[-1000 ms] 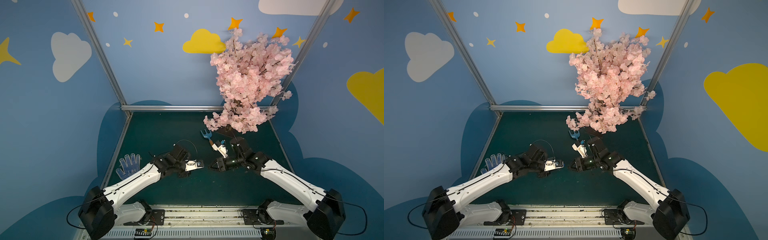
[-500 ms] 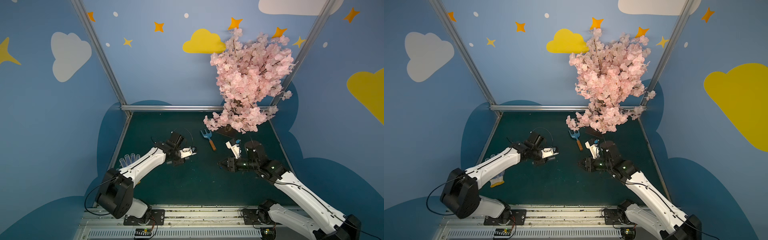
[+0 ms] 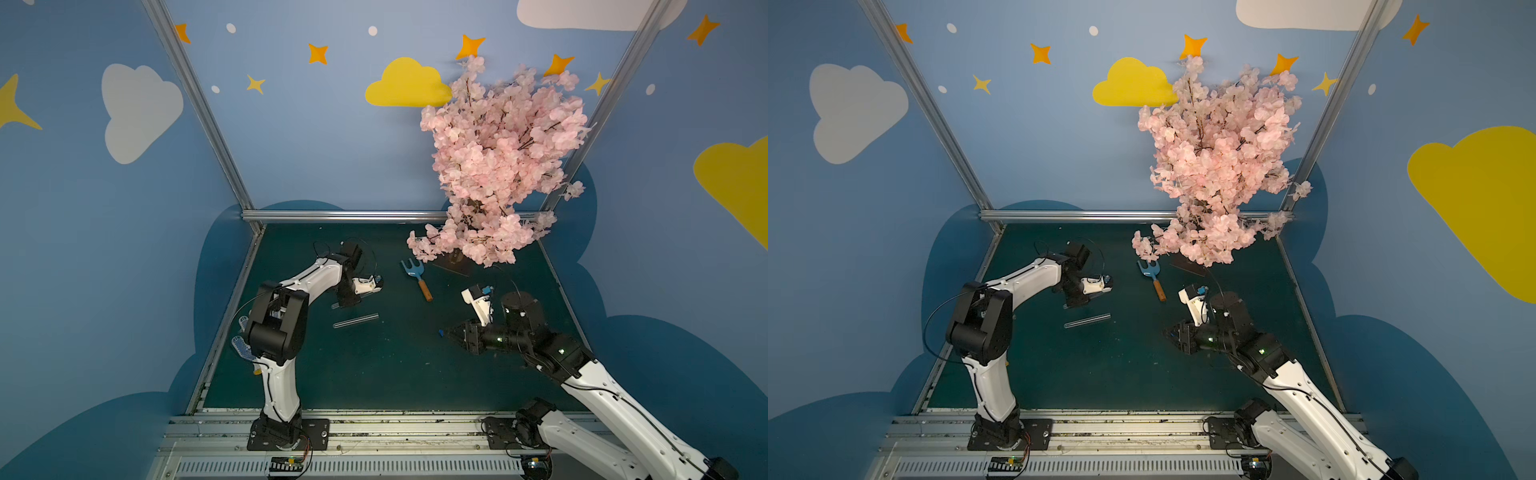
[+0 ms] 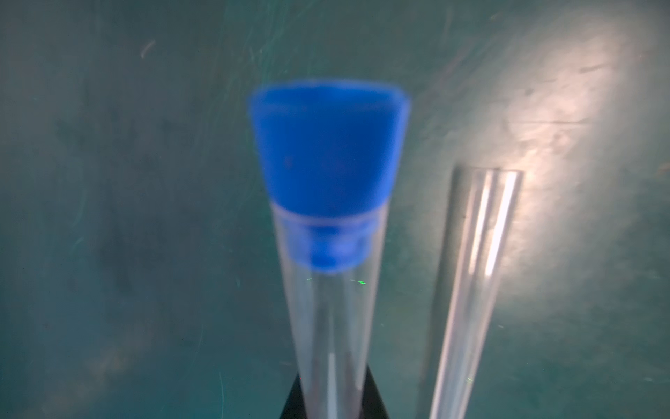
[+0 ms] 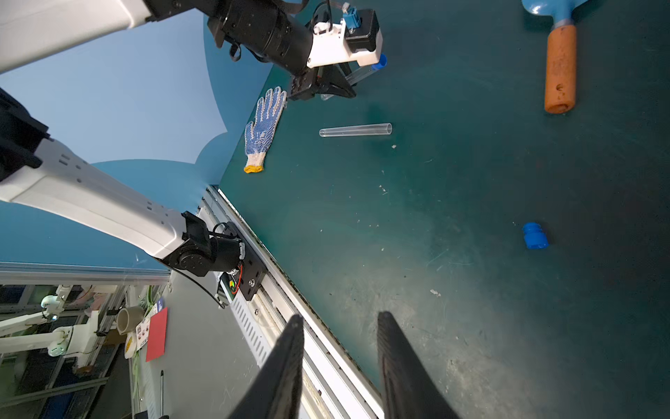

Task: Insert stoppers into test tubes
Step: Place the test tube at the center of the board.

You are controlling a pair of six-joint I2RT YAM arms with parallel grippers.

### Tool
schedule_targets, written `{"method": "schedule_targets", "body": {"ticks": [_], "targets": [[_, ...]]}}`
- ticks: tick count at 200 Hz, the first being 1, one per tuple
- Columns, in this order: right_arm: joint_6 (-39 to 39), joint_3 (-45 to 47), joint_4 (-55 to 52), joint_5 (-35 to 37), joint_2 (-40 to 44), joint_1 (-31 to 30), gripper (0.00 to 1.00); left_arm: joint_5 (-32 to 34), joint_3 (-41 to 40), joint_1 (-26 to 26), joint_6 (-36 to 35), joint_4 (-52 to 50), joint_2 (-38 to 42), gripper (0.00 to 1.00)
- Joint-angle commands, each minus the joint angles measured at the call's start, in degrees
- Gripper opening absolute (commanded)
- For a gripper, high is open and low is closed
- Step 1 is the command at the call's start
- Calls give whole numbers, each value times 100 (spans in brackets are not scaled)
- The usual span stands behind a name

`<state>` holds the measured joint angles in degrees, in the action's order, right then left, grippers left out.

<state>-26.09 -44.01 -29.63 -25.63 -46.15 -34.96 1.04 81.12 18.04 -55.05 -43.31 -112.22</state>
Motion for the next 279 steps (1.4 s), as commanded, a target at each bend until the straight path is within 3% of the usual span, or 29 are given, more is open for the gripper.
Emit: {"method": "schedule_targets", "body": {"ticks": [1, 88, 139, 172, 222, 279], "targets": [[80, 10, -175, 96, 123, 17, 35, -361, 343, -85, -251, -479, -236, 7], [69, 58, -175, 74, 168, 17, 35, -627, 1240, -187, -357, -1222, -1172, 16], [99, 65, -193, 67, 143, 14, 35, -553, 1315, -188, -321, -1191, -1364, 28], [112, 60, -218, 49, 132, 21, 34, -596, 1330, -183, -309, -1162, -1388, 29], [151, 135, -272, 153, 150, 28, 35, -746, 1237, -171, -353, -1061, -1084, 36], [182, 323, -193, 319, -138, 50, 34, -1128, 614, -135, -398, -596, 90, 41]]}}
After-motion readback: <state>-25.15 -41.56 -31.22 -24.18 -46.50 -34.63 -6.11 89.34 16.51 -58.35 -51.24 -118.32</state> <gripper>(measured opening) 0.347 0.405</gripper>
